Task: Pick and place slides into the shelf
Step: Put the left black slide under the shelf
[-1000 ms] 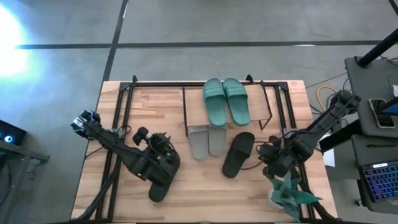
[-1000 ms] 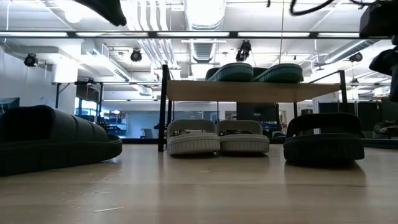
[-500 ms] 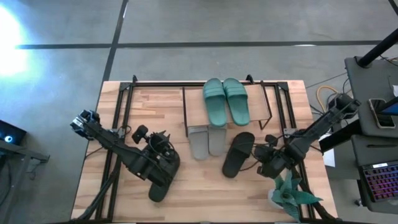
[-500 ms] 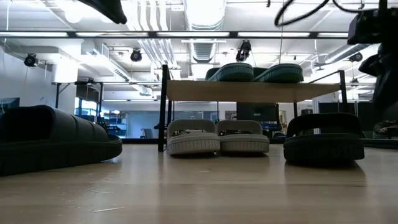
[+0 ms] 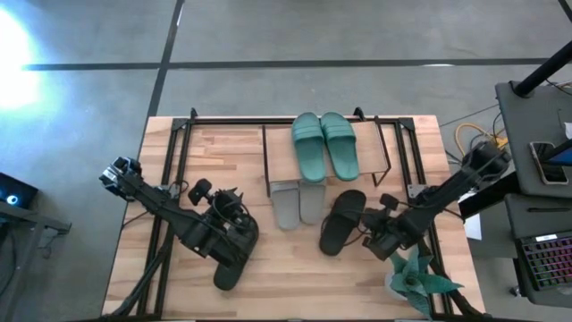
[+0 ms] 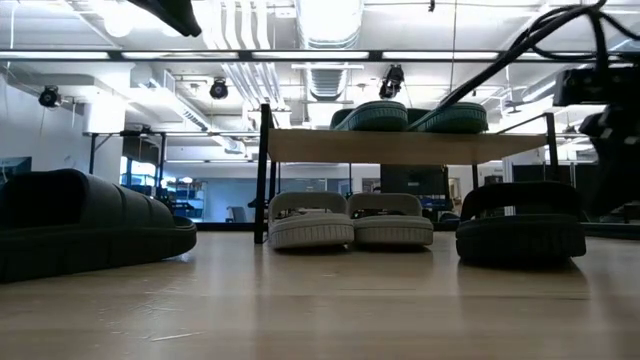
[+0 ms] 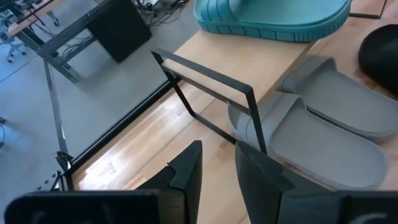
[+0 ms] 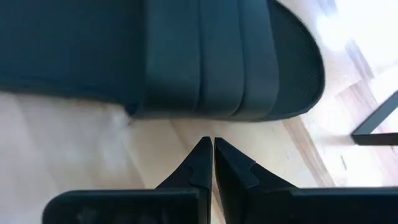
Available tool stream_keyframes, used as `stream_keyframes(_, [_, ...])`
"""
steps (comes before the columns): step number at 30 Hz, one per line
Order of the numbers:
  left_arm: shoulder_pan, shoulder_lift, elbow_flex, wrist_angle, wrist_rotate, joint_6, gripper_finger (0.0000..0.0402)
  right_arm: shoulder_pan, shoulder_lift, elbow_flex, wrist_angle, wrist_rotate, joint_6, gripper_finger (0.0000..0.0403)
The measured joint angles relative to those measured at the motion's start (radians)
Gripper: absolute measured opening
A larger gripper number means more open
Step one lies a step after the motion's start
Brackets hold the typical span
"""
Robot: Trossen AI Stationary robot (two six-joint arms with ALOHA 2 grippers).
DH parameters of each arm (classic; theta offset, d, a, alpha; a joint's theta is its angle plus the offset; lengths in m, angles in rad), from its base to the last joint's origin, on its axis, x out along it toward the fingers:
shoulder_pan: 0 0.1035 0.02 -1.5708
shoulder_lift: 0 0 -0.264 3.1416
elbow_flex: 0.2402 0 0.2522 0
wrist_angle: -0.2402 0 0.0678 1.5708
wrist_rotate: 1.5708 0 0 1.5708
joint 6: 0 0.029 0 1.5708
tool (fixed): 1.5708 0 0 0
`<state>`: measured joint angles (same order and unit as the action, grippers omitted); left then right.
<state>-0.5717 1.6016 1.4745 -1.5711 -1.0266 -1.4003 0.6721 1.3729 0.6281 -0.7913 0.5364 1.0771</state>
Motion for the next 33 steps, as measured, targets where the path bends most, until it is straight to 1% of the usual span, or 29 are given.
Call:
stream_keyframes(2, [0.003,0.000,-0.002,-0.001,-0.001,0.002,0.0081,-0.016,0.015,0.000,0.016,0.007,-0.017,0.0009])
stream_keyframes(7, [0.003,0.000,-0.003,0.000,-0.001,0.000,0.0081,-0.071,0.055,0.000,0.104,0.010,-0.124,0.0009])
stream_keyframes(12, [0.003,0.000,-0.002,0.000,-0.002,0.000,0.0081,-0.158,0.084,0.000,0.152,0.020,-0.206,0.0009])
stream_keyframes(17, [0.003,0.000,-0.002,0.000,-0.001,-0.006,0.0081,-0.245,0.077,0.000,0.146,0.089,-0.222,0.0009])
stream_keyframes(22, [0.001,0.000,-0.002,0.018,0.009,-0.006,0.0081,-0.305,0.059,0.000,0.145,0.109,-0.239,0.0009])
stream_keyframes(26, [-0.002,0.000,-0.001,0.019,0.032,-0.006,0.0081,-0.301,0.045,0.004,0.105,0.019,-0.272,0.0009])
stream_keyframes(28, [-0.007,0.000,-0.001,0.019,0.034,-0.006,0.0081,-0.287,0.032,0.004,0.054,-0.021,-0.252,0.0009])
stream_keyframes(31, [-0.016,0.000,-0.001,0.019,0.035,-0.006,0.0081,-0.257,0.003,0.004,-0.048,-0.049,-0.185,0.0009])
stream_keyframes(33, [-0.020,0.000,-0.002,0.021,0.035,-0.006,0.0081,-0.245,-0.018,0.004,-0.088,-0.098,-0.169,0.0009])
